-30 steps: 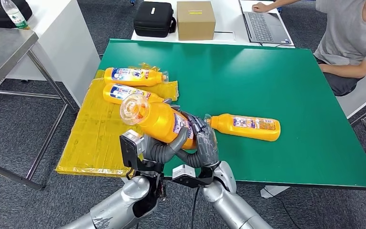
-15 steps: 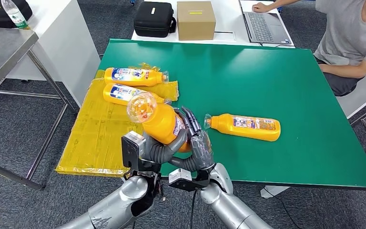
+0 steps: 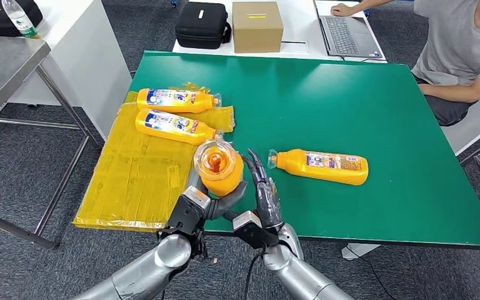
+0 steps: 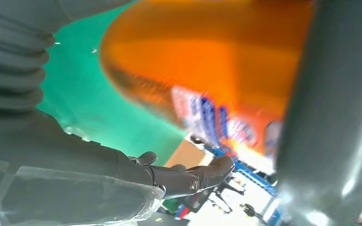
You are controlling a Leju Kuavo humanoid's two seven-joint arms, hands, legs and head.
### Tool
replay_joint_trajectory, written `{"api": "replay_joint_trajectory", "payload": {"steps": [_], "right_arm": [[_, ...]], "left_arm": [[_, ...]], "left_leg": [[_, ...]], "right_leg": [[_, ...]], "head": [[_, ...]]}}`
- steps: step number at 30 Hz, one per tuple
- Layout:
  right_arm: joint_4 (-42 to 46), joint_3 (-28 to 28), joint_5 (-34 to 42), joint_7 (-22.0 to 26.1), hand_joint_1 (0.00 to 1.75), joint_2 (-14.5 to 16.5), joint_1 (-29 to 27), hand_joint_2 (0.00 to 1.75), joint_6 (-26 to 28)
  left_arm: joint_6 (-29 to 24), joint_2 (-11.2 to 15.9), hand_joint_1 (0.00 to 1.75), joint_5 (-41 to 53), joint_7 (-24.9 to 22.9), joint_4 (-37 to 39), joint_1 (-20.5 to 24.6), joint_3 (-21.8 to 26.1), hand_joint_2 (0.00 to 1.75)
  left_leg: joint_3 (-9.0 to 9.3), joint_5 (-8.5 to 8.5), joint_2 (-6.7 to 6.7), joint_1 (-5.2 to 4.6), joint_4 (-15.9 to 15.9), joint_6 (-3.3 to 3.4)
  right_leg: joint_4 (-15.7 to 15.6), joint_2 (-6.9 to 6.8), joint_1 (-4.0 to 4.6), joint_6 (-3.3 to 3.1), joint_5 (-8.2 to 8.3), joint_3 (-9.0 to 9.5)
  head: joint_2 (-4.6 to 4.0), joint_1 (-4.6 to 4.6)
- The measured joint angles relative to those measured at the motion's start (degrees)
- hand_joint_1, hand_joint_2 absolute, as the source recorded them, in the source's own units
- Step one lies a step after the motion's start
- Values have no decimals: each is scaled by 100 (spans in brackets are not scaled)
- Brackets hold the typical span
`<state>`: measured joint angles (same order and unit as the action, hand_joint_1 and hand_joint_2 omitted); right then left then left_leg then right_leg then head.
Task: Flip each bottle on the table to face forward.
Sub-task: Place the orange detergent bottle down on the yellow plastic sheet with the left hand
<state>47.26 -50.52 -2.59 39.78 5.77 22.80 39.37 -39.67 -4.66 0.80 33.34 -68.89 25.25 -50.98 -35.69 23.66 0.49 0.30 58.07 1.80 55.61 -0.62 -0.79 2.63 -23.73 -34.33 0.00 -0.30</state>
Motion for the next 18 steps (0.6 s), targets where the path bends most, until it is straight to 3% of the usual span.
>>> {"api": "replay_joint_trajectory", "payload": {"steps": [6, 18], "right_arm": [[-264, 230, -87, 0, 0, -14, -12, 0, 41], [-462, 526, -223, 0, 0, -5, -27, 0, 67]], "left_arm": [[-48, 33, 175, 522, -10, -6, -164, 266, 175], [-48, 51, 175, 670, -15, -33, -241, 460, 175]], "left_leg": [[0, 0, 0, 0, 0, 0], [0, 0, 0, 0, 0, 0]], "right_leg": [[0, 0, 0, 0, 0, 0], [0, 0, 0, 0, 0, 0]], "head": [[0, -1], [0, 0]]}}
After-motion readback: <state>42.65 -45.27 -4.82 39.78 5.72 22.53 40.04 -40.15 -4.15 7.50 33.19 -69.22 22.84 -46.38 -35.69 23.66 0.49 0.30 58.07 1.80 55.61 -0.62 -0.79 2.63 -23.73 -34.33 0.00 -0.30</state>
